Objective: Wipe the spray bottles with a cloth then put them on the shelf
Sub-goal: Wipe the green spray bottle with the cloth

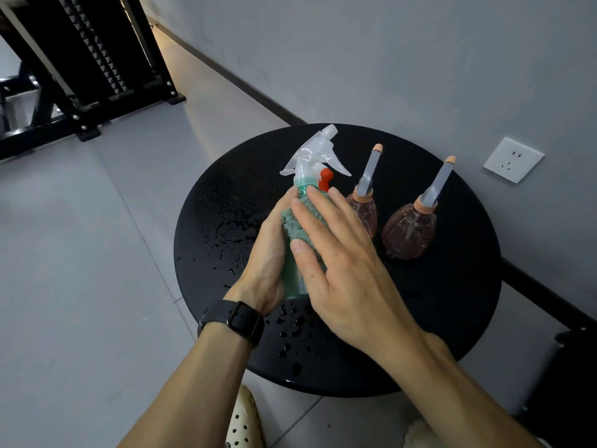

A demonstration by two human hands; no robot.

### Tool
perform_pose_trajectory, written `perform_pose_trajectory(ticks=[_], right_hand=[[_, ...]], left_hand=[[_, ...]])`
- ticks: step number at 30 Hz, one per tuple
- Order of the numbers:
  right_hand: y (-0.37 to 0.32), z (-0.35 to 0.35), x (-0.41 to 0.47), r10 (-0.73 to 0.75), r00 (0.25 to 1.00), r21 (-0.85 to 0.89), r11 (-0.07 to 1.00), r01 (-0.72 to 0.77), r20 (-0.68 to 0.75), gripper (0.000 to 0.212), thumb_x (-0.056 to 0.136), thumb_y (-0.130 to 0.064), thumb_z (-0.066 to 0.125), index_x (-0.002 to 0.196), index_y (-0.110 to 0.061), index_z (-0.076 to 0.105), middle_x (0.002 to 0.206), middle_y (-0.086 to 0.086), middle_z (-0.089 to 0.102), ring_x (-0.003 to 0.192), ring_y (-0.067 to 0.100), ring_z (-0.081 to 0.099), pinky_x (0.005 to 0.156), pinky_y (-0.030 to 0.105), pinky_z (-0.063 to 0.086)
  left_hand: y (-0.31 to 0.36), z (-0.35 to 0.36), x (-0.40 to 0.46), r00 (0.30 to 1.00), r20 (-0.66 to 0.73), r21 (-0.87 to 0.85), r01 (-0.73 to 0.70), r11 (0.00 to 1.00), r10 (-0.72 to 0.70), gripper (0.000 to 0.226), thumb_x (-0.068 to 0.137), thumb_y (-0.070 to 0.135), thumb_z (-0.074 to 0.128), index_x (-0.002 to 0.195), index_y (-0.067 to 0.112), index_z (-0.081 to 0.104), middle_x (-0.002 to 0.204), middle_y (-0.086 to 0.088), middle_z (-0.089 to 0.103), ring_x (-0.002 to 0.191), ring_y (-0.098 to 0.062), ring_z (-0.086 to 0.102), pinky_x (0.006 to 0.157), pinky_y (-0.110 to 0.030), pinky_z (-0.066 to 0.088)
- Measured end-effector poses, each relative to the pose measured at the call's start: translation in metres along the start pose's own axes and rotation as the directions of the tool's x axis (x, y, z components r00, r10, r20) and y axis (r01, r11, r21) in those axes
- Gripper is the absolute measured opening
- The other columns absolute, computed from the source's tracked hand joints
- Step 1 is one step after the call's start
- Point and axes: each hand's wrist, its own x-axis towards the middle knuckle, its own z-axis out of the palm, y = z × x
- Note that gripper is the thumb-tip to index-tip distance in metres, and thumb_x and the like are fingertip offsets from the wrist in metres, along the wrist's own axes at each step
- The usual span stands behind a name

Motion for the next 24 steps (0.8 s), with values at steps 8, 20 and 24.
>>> perform_pose_trajectory(ticks=[8, 20, 24], right_hand=[[-0.002, -0.009, 0.014, 0.042, 0.999, 0.105, 0.993, -0.045, 0.029, 0.047, 0.104, -0.032, 0.035, 0.150, -0.025, 0.034, 0.160, -0.012, 0.018, 0.148, 0.001, -0.002, 0.123, 0.039, 0.009], [-0.001, 0.001, 0.002, 0.047, 0.998, 0.145, 0.988, -0.051, 0.028, 0.050, 0.103, -0.037, 0.033, 0.151, -0.025, 0.028, 0.160, -0.012, 0.018, 0.147, -0.001, 0.002, 0.117, 0.012, 0.001], [0.000, 0.002, -0.004, 0.047, 0.999, 0.153, 0.987, -0.050, 0.024, 0.050, 0.103, -0.037, 0.034, 0.151, -0.025, 0.029, 0.160, -0.013, 0.019, 0.147, -0.003, 0.003, 0.118, 0.013, 0.004]], left_hand=[[-0.005, -0.004, 0.004, 0.996, -0.087, 0.077, -0.015, 0.997, 0.021, 0.050, 0.105, 0.049, 0.039, 0.108, 0.017, 0.076, 0.107, -0.011, 0.075, 0.098, -0.022, 0.073, 0.080, -0.034, 0.058], [-0.001, -0.014, 0.007, 0.987, -0.156, 0.078, 0.050, 0.996, -0.037, 0.078, 0.090, 0.077, 0.042, 0.128, 0.015, 0.068, 0.129, -0.017, 0.068, 0.122, -0.032, 0.064, 0.109, -0.049, 0.047], [0.000, -0.015, 0.007, 0.997, -0.069, 0.024, 0.041, 0.999, -0.039, 0.080, 0.090, 0.076, 0.045, 0.133, 0.010, 0.064, 0.132, -0.016, 0.065, 0.123, -0.031, 0.062, 0.108, -0.046, 0.046]])
